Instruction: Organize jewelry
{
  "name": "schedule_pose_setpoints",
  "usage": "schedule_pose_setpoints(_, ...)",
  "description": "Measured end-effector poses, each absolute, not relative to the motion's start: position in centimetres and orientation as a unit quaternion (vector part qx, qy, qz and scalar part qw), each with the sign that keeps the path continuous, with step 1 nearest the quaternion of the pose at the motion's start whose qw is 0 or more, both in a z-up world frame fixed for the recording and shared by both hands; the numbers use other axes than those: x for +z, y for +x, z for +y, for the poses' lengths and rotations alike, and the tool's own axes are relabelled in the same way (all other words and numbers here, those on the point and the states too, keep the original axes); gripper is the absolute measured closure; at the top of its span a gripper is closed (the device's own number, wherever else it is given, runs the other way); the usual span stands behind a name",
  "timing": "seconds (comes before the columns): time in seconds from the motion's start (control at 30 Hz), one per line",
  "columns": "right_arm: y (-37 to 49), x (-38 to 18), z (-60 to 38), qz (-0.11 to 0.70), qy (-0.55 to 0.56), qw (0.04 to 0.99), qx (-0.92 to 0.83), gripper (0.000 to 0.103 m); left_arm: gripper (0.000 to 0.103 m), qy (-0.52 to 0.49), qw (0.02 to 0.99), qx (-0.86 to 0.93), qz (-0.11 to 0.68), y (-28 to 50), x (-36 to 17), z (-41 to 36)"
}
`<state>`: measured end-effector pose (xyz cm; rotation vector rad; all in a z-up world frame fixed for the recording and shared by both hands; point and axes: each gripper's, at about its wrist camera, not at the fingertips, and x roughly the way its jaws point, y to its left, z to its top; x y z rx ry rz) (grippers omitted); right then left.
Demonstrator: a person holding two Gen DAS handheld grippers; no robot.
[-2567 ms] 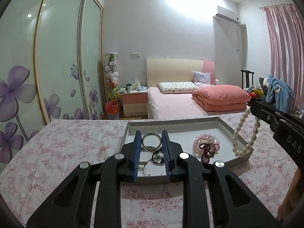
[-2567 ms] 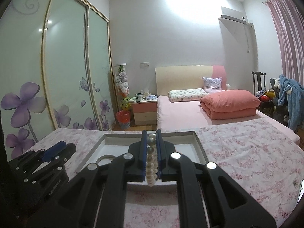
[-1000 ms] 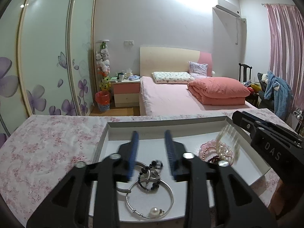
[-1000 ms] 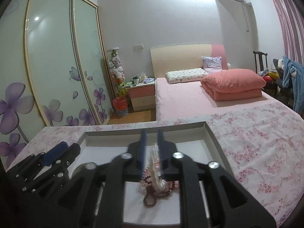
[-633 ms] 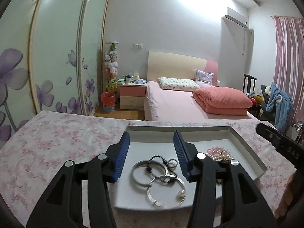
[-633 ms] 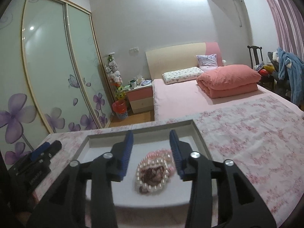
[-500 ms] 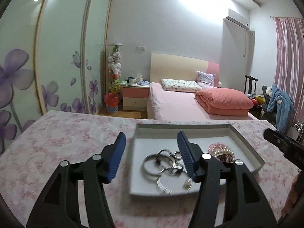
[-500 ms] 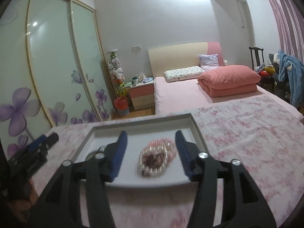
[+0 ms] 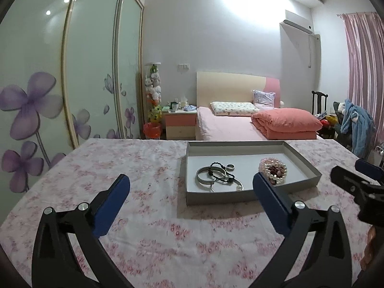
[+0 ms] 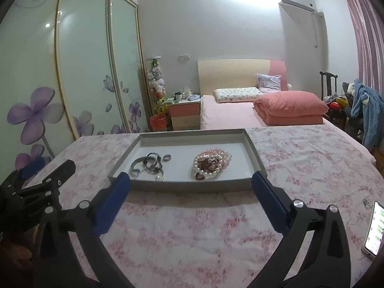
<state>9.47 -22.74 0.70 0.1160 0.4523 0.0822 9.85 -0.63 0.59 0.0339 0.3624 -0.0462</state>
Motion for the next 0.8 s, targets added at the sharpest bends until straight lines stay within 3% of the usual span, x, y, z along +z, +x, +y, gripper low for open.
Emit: schedule_pose_setpoints(0.8, 6.8, 0.4, -23.5, 0.210, 0.060, 0.976, 0.025, 0.004, 0.002, 0.010, 0.984, -0.013, 0.175, 6.9, 0.2, -0.7)
